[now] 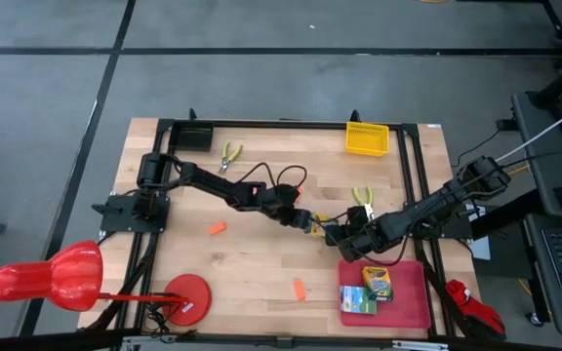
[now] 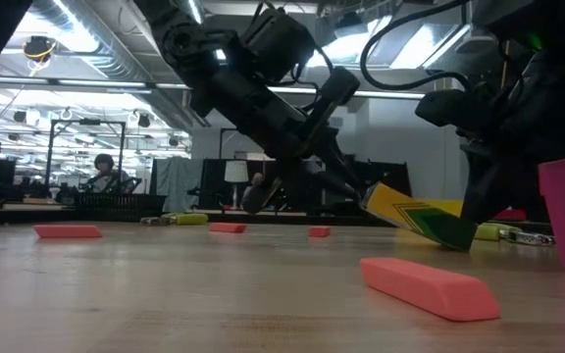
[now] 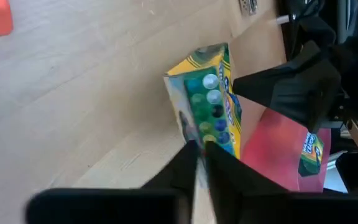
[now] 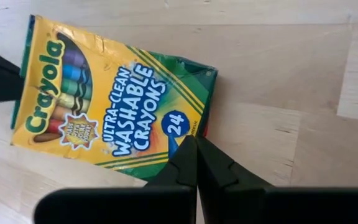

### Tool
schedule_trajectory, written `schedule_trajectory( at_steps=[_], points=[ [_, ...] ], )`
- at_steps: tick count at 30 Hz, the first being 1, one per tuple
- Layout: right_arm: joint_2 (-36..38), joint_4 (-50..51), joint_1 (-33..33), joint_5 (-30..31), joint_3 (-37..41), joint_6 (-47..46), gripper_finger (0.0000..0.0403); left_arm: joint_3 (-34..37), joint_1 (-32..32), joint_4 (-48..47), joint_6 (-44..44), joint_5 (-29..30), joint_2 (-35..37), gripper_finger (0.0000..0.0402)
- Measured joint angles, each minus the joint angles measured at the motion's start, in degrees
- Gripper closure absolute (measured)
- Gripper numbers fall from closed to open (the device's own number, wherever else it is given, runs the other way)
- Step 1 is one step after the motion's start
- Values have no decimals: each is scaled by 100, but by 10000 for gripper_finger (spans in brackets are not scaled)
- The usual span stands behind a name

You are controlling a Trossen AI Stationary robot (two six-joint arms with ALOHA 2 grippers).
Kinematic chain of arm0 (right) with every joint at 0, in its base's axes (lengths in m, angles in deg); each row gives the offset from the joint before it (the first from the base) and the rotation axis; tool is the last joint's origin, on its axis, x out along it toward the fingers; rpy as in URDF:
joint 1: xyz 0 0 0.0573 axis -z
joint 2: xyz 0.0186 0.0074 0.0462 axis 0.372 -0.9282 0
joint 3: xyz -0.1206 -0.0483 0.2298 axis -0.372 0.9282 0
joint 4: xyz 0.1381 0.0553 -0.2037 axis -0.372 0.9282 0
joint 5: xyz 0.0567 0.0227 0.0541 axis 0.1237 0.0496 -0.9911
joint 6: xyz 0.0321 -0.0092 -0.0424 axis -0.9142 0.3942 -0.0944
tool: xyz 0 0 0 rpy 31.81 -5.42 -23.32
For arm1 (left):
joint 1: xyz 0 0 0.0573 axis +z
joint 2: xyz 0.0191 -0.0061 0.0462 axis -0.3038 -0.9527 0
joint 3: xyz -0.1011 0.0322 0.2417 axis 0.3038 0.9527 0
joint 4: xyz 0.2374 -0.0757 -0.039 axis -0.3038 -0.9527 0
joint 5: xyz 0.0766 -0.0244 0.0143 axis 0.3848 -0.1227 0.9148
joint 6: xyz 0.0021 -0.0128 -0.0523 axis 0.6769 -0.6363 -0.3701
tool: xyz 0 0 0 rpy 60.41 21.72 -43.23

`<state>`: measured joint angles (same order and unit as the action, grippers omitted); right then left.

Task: Pick & Place School Supplies
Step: Put the crayon box into the pink bin

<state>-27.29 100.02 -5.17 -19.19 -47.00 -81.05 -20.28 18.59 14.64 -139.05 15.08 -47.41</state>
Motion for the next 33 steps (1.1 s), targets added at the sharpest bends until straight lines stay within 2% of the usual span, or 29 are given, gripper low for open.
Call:
schedule_trajectory(
  at_steps=[7, 15, 22, 33],
  points=[
    [8, -190, -126, 143, 4, 35, 403, 0, 11, -178, 157, -4, 3, 398],
    [207, -546, -683, 1108, -13, -77, 394, 2, 35, -295, 437, -43, 109, 399],
    [722, -584, -1383, 2662, -20, -494, 371, 2, 22, 126, 536, -125, 271, 400],
    [1794, -707, -1995, 5285, -26, -109, 364, 2, -53, 1092, 461, -309, 737, 400]
  ],
)
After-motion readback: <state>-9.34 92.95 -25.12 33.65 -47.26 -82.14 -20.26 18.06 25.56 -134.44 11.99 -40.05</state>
